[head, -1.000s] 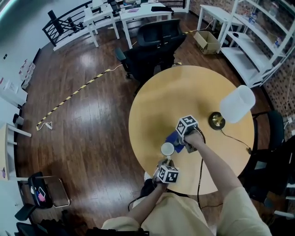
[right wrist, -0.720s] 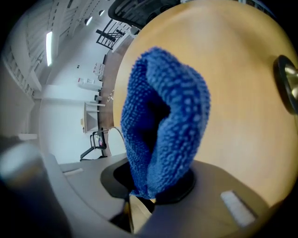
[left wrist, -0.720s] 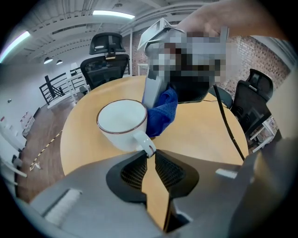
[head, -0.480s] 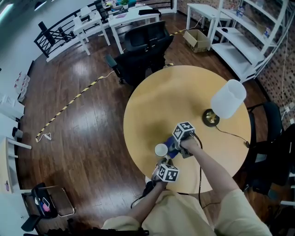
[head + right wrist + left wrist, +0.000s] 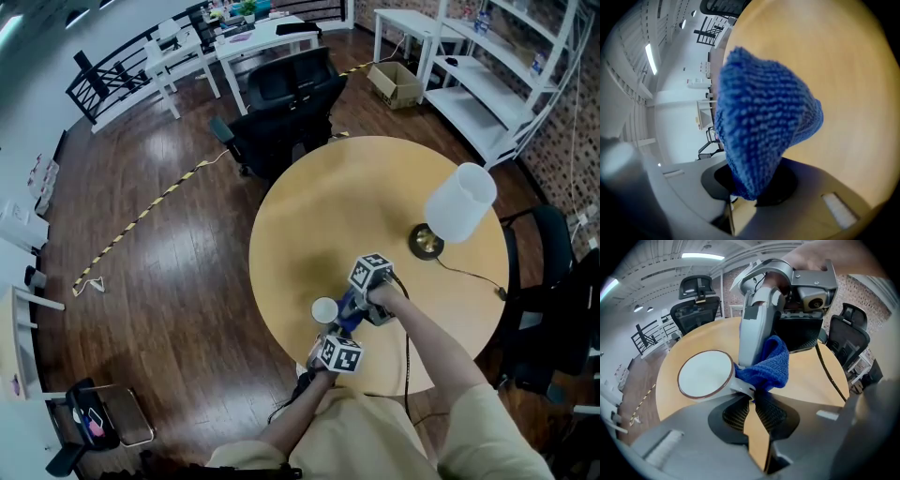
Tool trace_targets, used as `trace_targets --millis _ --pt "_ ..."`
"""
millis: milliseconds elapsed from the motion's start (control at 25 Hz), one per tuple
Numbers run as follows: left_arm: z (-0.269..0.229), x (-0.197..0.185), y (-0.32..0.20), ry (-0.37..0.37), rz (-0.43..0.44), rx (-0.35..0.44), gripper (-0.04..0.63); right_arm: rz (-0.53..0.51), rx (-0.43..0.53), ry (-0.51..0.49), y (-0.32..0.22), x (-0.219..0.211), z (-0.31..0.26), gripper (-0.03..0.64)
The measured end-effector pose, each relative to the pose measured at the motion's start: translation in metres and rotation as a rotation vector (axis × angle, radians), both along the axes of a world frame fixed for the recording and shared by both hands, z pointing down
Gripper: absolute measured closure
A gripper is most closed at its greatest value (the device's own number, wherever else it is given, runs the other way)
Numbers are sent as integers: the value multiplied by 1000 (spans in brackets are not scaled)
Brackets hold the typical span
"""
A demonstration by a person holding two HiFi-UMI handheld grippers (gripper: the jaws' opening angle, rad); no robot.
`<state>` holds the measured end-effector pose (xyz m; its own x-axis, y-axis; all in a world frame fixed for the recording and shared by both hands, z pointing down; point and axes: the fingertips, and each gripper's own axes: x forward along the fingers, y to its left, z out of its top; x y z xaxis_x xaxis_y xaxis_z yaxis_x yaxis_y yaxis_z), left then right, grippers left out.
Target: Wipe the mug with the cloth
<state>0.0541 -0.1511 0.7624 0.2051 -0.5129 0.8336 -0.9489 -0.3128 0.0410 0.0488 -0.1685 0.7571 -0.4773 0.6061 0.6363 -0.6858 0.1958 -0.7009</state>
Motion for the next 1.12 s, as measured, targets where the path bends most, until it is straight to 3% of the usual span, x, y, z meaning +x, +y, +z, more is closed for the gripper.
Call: trace_targets --millis 240,440,560,720,800,960,1120 --pt "5 -2 5 -17 26 -16 553 -26 1 -51 0 4 -7 543" --pt "2 -20 33 54 19 -97 404 63 20 -148 1 10 -17 543" --pt "-10 -47 49 103 -41 -92 382 135 68 -194 1 22 -23 541" --pt "-25 -76 47 270 -126 -135 354 237 251 -276 -7 38 -41 541" --pt "-39 -88 30 318 -150 -124 333 259 373 -330 -7 45 -53 541" --pt "-50 -107 -16 313 -183 -77 333 274 572 -374 8 57 -69 541" --pt "-37 -108 -42 265 -147 -136 333 256 650 -385 32 58 -78 540"
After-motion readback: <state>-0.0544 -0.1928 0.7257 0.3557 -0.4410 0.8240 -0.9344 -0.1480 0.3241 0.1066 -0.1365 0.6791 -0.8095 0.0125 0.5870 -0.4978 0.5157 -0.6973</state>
